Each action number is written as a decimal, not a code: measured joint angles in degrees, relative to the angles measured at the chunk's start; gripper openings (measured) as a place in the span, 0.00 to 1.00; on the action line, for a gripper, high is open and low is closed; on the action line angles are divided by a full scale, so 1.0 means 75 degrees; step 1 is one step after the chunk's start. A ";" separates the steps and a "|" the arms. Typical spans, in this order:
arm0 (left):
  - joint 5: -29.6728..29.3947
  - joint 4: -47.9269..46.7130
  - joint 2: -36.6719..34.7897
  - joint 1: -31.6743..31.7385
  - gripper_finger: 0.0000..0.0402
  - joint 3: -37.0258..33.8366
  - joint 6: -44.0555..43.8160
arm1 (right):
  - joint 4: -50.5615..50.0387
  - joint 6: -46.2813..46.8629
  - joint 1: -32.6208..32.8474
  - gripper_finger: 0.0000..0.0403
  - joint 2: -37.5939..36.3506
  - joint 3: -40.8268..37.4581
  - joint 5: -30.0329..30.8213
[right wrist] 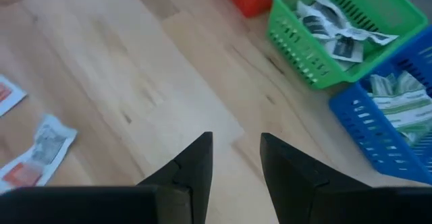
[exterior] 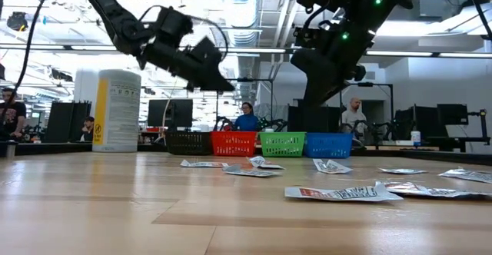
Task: Pick & Place First Aid Supplies
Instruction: Put the ointment pack into the black bin
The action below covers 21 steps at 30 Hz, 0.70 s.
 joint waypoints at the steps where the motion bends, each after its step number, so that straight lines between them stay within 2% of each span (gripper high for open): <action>1: 0.0000 -0.0038 -0.0138 -0.0072 0.14 0.0000 0.0015 | -0.0009 -0.0066 0.0035 0.29 0.0000 0.0000 -0.0045; 6: 0.0000 -0.0543 -0.0916 -0.0383 0.14 0.0003 0.0038 | -0.0361 -0.1082 0.0259 0.29 -0.0337 0.0003 -0.0667; 13: -0.0005 -0.1621 -0.1847 -0.0928 0.13 0.0003 -0.0198 | -0.0805 -0.2159 0.0648 0.29 -0.1684 0.0006 -0.2428; 16: -0.0004 -0.2035 -0.2133 -0.1372 0.13 0.0003 -0.0226 | -0.1009 -0.2254 0.0970 0.29 -0.2285 0.0006 -0.3091; 21: 0.0000 -0.2738 -0.2469 -0.2332 0.13 0.0003 -0.0233 | -0.1709 -0.1607 0.1786 0.29 -0.3009 0.0006 -0.3144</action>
